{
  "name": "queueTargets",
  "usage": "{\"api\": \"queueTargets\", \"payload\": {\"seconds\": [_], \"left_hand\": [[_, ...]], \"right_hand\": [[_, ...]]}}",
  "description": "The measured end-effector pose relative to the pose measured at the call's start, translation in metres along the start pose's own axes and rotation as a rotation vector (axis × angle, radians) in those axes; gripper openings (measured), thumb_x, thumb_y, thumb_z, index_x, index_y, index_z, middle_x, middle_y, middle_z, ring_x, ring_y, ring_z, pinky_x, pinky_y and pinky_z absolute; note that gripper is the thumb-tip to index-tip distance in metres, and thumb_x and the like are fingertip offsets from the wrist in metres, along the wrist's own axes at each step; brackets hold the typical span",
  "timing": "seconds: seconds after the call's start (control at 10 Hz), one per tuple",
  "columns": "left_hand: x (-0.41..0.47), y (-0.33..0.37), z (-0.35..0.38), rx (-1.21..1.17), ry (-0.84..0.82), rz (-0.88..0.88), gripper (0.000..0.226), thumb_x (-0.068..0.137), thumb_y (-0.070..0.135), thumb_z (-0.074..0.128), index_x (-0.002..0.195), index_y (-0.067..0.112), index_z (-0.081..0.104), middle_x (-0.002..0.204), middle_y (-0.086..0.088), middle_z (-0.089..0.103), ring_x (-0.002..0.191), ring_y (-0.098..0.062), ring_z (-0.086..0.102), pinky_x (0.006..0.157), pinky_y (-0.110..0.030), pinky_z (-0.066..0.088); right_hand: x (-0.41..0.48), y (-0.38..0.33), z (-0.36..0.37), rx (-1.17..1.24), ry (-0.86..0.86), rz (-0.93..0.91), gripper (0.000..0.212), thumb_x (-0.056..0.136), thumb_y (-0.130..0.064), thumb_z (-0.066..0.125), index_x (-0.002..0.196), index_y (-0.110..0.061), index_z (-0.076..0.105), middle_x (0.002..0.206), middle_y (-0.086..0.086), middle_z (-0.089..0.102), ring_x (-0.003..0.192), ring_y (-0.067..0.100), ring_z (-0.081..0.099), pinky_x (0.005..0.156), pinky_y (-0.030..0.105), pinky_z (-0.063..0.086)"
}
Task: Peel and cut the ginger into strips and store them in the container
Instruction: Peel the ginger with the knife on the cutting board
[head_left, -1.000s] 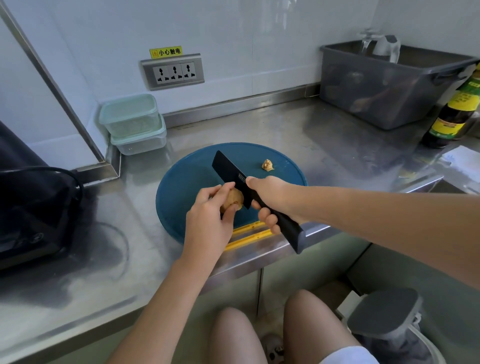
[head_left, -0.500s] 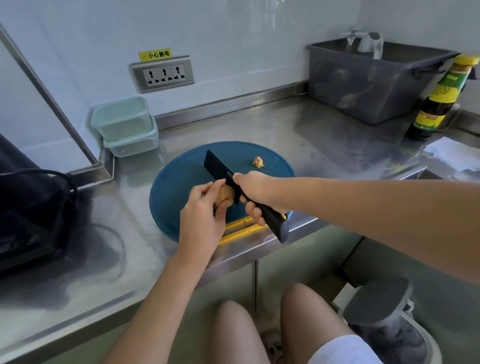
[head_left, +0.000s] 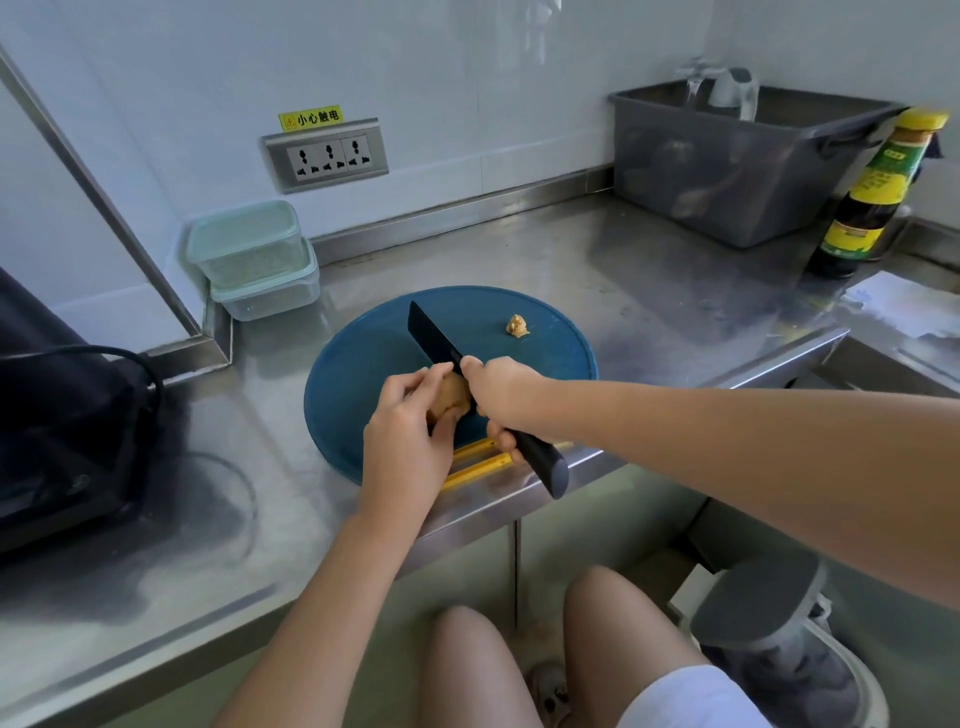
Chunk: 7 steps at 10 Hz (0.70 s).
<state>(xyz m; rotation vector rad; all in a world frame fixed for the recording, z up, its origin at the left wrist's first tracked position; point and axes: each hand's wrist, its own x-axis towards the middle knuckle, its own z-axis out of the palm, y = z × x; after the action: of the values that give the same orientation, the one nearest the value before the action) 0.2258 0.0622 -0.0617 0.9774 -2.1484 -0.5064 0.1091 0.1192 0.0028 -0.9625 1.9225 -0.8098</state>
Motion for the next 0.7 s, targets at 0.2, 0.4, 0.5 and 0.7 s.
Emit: {"api": "queueTargets", "payload": {"seconds": [0.2, 0.4, 0.5, 0.7], "left_hand": [[-0.003, -0.001, 0.001, -0.052, 0.007, -0.023, 0.045, 0.087, 0.01, 0.065, 0.129, 0.021, 0.057, 0.122, -0.003, 0.057, 0.109, -0.014, 0.054, 0.083, -0.001, 0.035], [-0.004, -0.001, -0.005, -0.106, 0.068, -0.09, 0.043, 0.085, 0.01, 0.067, 0.125, 0.023, 0.056, 0.12, 0.005, 0.053, 0.107, -0.005, 0.048, 0.082, 0.008, 0.029], [-0.005, -0.001, -0.004, -0.094, 0.071, -0.072, 0.044, 0.083, 0.01, 0.068, 0.122, 0.025, 0.057, 0.117, 0.012, 0.051, 0.104, 0.0, 0.047, 0.085, 0.006, 0.03], [0.001, -0.005, 0.0, -0.077, 0.101, -0.077, 0.046, 0.081, 0.012, 0.069, 0.12, 0.033, 0.055, 0.119, 0.016, 0.05, 0.108, 0.009, 0.044, 0.085, -0.002, 0.038]], "right_hand": [[0.014, -0.01, 0.005, -0.023, -0.002, 0.281, 0.049, 0.103, -0.049, 0.025, 0.083, -0.009, 0.045, 0.057, 0.008, 0.042, 0.045, 0.018, 0.038, 0.05, 0.028, 0.04], [0.034, 0.009, -0.04, 0.033, -0.259, 0.186, 0.054, 0.095, -0.064, 0.033, 0.07, -0.017, 0.043, 0.048, -0.002, 0.04, 0.038, 0.013, 0.035, 0.039, 0.02, 0.034], [0.053, 0.007, -0.058, -0.038, -0.297, 0.116, 0.057, 0.094, -0.067, 0.034, 0.073, -0.015, 0.042, 0.051, -0.001, 0.038, 0.038, 0.013, 0.034, 0.037, 0.022, 0.034], [0.09, -0.013, -0.073, -0.083, -0.362, -0.009, 0.053, 0.095, -0.061, 0.043, 0.077, -0.012, 0.05, 0.051, -0.002, 0.038, 0.039, 0.012, 0.034, 0.04, 0.022, 0.034]]}}
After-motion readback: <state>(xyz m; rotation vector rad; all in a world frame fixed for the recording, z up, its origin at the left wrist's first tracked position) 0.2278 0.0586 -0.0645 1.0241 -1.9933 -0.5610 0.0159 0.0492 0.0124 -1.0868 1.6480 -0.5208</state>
